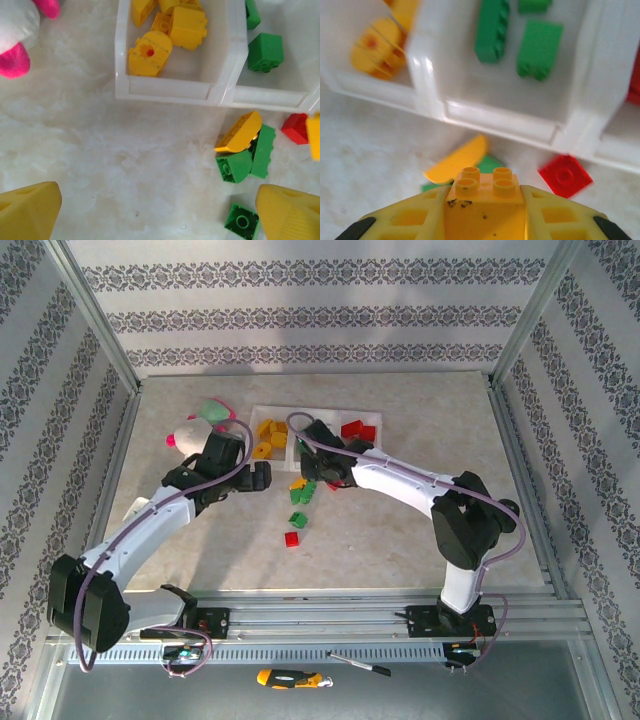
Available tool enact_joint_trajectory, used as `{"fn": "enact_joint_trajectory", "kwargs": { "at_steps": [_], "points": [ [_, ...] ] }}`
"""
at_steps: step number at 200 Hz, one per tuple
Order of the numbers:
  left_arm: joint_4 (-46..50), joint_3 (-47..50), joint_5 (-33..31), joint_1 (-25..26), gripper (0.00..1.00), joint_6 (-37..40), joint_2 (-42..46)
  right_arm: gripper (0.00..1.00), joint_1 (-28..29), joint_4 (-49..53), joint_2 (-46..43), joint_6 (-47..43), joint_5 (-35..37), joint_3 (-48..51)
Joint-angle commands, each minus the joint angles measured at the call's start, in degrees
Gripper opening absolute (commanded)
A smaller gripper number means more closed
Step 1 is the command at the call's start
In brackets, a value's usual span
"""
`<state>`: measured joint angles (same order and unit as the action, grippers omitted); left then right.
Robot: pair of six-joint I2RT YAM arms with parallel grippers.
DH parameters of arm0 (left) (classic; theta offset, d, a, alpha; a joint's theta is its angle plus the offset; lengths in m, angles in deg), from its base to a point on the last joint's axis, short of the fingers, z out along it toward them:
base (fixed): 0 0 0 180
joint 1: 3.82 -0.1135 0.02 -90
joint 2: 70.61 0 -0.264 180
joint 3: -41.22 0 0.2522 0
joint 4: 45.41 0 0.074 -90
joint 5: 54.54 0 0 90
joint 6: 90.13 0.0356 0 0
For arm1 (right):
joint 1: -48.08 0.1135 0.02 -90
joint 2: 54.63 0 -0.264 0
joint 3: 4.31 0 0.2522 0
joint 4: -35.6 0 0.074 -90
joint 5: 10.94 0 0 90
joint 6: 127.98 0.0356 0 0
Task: Sort the legos into containers by color
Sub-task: Pick up the lego from the center of the table, then place the lego in the container.
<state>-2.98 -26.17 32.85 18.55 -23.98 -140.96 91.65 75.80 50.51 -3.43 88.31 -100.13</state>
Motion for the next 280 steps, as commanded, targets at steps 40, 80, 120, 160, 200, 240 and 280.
{"fn": "enact_joint_trajectory", "kwargs": {
  "at_steps": [40,80,120,160,200,240,280],
  "points": [
    [-0.66,5.8,-1.52,-0.64,0.99,-4.73,6.01,0.32,-0.15,-7.15,13.55,-9.52,2.61,-18.36],
    [-3.08,9.44,2.04,-0.54,0.99,-9.09,7.05,0.33,-0.19,-7.63,24.89,-12.99,0.97,-32.15],
    [-3.44,10.66,3.72,-0.53,0.99,-10.29,7.67,0.33,-0.24,-7.23,33.28,-12.86,-1.92,-44.01],
    [-2.54,9.78,4.1,-0.48,0.99,-9.81,6.52,0.46,0.0,-4.02,35.25,-13.44,-2.33,-49.71],
    [-5.13,9.17,6.68,-0.19,0.99,-9.85,5.19,0.64,-0.85,-5.3,26.66,-14.33,0.43,-42.44],
    [-7.36,7.69,7.5,2.18,0.99,-10.07,1.93,0.72,-2.01,-14.22,8.76,-12.65,0.52,-18.72],
    [-6.13,3.46,6.62,6.21,0.99,-9.38,-4.5,0.74,-2.54,-20.86,-11.47,-7.43,2.99,8.07]
  ]
}}
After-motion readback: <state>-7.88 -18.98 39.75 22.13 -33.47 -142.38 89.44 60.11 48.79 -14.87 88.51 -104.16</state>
